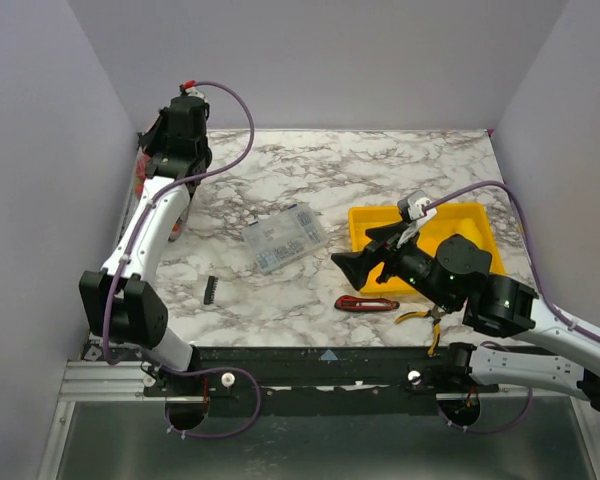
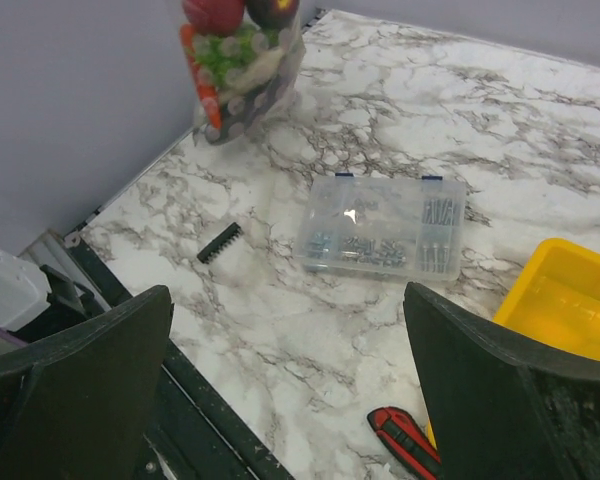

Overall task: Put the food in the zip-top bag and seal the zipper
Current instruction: Place the zipper food storage bag at the center of the board.

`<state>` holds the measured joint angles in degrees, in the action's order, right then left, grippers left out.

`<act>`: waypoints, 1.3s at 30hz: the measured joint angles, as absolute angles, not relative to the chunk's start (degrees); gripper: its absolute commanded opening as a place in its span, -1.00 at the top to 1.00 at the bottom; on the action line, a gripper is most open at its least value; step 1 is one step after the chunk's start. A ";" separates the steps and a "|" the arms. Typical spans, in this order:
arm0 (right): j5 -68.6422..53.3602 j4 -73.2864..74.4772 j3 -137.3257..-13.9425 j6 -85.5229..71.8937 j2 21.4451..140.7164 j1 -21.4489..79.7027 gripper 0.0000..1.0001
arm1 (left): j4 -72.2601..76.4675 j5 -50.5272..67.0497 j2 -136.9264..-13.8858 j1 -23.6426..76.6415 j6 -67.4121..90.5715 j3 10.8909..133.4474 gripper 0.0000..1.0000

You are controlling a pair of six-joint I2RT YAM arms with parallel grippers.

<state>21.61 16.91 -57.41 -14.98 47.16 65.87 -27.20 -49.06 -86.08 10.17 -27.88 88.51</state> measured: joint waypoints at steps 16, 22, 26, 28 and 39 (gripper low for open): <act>22.85 18.22 -56.90 -19.75 43.27 65.87 -1.00 | -26.70 -46.15 -109.73 16.27 -26.59 110.28 0.80; 22.90 18.22 -56.90 -20.38 43.46 65.87 -1.00 | -37.10 -37.52 -112.90 20.82 -14.85 115.79 0.15; 22.90 18.22 -56.90 -20.97 43.48 65.87 -1.00 | -40.95 -32.23 -112.95 23.53 -8.64 116.55 -0.38; 22.96 18.20 -56.90 -21.04 43.51 65.87 -1.00 | -42.83 -28.69 -112.88 24.80 -5.67 116.51 -0.61; 29.43 22.09 -57.80 -22.59 43.83 65.87 -1.00 | -46.28 -2.55 -98.56 25.80 8.34 110.41 -0.97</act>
<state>29.43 22.09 -57.80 -22.59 43.83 65.87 -46.28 -2.55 -98.56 25.80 8.34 110.41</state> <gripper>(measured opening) 0.998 0.979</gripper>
